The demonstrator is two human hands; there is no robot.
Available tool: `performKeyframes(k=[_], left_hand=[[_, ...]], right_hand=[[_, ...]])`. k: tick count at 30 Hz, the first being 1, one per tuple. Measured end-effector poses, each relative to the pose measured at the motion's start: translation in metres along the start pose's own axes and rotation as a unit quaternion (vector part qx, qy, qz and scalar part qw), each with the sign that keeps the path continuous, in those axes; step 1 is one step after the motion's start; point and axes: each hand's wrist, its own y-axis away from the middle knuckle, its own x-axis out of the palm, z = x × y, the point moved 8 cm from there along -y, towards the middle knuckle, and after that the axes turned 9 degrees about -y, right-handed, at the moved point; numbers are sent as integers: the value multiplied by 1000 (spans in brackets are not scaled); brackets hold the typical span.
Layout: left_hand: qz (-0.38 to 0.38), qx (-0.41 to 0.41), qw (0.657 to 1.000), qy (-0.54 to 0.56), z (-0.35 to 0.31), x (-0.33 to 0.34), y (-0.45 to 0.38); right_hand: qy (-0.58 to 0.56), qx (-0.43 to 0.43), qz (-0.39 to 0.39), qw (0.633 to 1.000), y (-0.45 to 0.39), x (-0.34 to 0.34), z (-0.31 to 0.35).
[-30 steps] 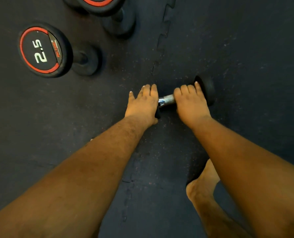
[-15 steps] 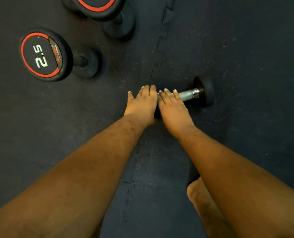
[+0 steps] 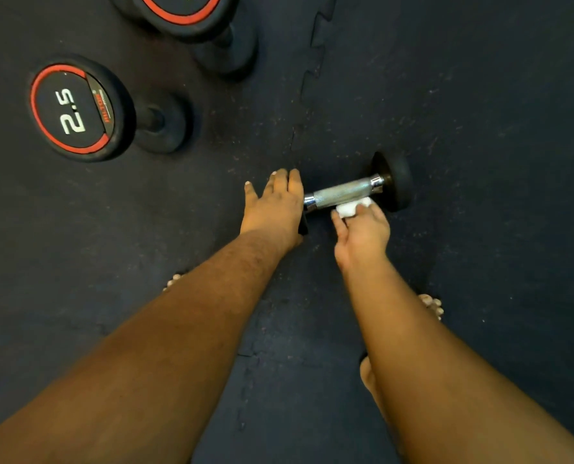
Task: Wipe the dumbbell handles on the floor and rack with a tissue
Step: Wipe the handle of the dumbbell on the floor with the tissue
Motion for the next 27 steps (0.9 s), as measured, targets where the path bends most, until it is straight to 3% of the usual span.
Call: performKeyframes(k=[3, 10, 13, 21, 27], left_hand=[[-10, -7, 1000, -10, 0, 1, 1], [-21, -7, 1000, -17, -2, 1, 4], [-23, -6, 1000, -8, -1, 0, 2], [-31, -12, 999, -10, -1, 3, 2], [-37, -13, 999, -9, -2, 4, 4]], right_hand=[[-78, 22, -11, 997, -1, 25, 8], [-129, 29, 3, 991, -19, 37, 17], [-113, 41, 29, 992, -8, 36, 10], [-107, 48, 11, 993, -12, 42, 9], [-43, 80, 57, 994, 11, 36, -14]])
